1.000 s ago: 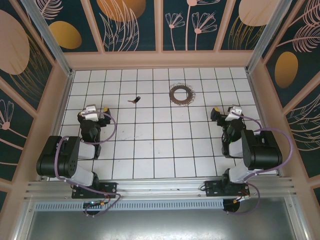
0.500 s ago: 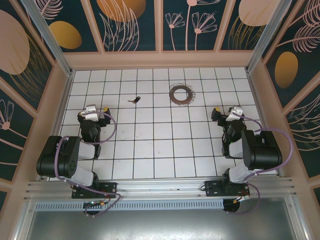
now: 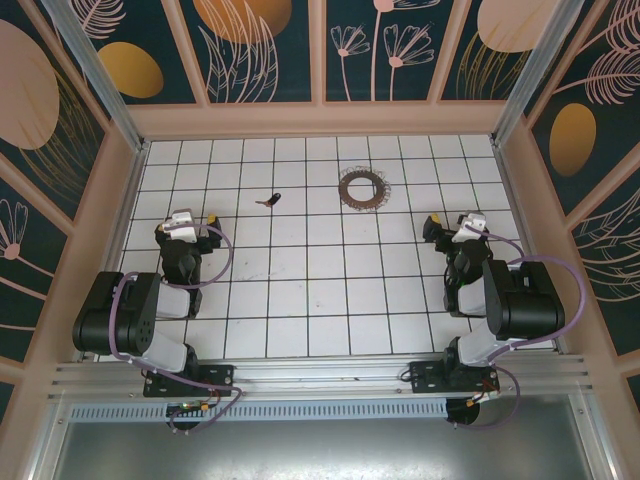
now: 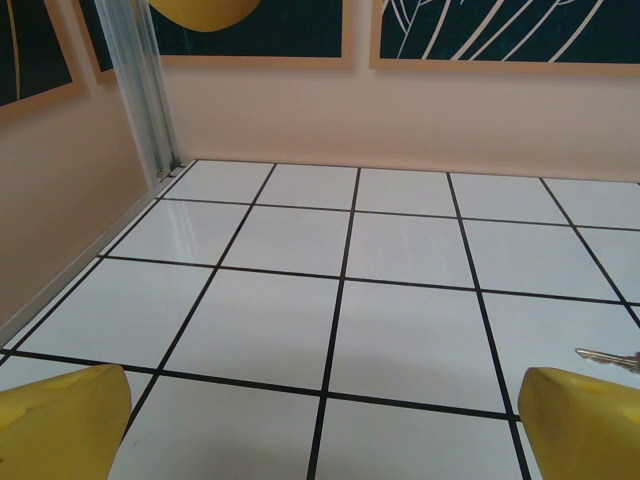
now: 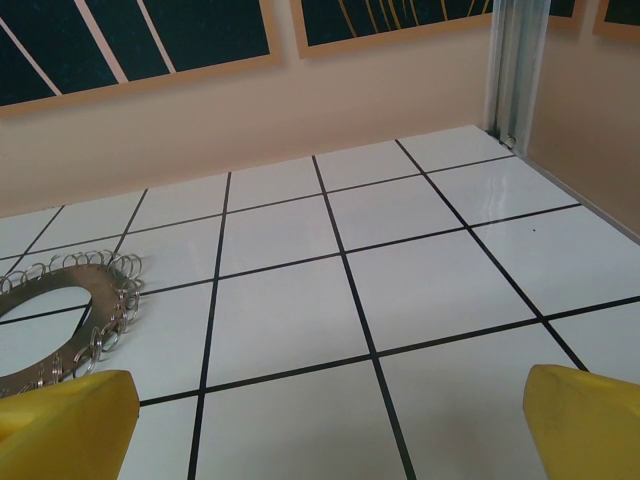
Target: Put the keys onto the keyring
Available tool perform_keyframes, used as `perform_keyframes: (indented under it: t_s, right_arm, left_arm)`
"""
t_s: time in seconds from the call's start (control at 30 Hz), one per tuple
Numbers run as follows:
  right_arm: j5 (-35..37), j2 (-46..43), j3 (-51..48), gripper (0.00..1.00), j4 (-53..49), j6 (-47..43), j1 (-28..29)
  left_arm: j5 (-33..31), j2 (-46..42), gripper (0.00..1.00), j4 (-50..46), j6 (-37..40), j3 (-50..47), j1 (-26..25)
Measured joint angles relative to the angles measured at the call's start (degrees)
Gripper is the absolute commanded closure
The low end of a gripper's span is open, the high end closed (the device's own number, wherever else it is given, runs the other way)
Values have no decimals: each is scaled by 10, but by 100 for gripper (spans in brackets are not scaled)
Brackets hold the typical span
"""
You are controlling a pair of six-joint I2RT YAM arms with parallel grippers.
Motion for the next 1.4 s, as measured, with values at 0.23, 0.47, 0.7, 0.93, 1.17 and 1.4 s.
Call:
perform_keyframes:
  t_s: [0.23, 0.47, 0.7, 0.93, 1.17, 1.4]
  right_arm:
    - [9, 0, 0, 1, -1, 0, 3]
    - [36, -12, -8, 1, 0, 0, 13]
    - [83, -167, 0, 1, -98, -3, 41]
    - [75, -188, 221, 1, -393, 44, 51]
    - [3, -35, 436, 1, -615, 49, 107]
    - [-28, 167, 657, 3, -808, 0, 200]
  left_arm:
    - [0, 0, 1, 0, 0, 0, 0]
    - [8, -5, 1, -7, 0, 2, 0]
    - [8, -83, 1, -129, -3, 58, 0]
    - [13, -228, 1, -299, -72, 120, -1]
    - [120, -243, 1, -469, -228, 224, -11]
    - [213, -158, 1, -572, -262, 283, -99]
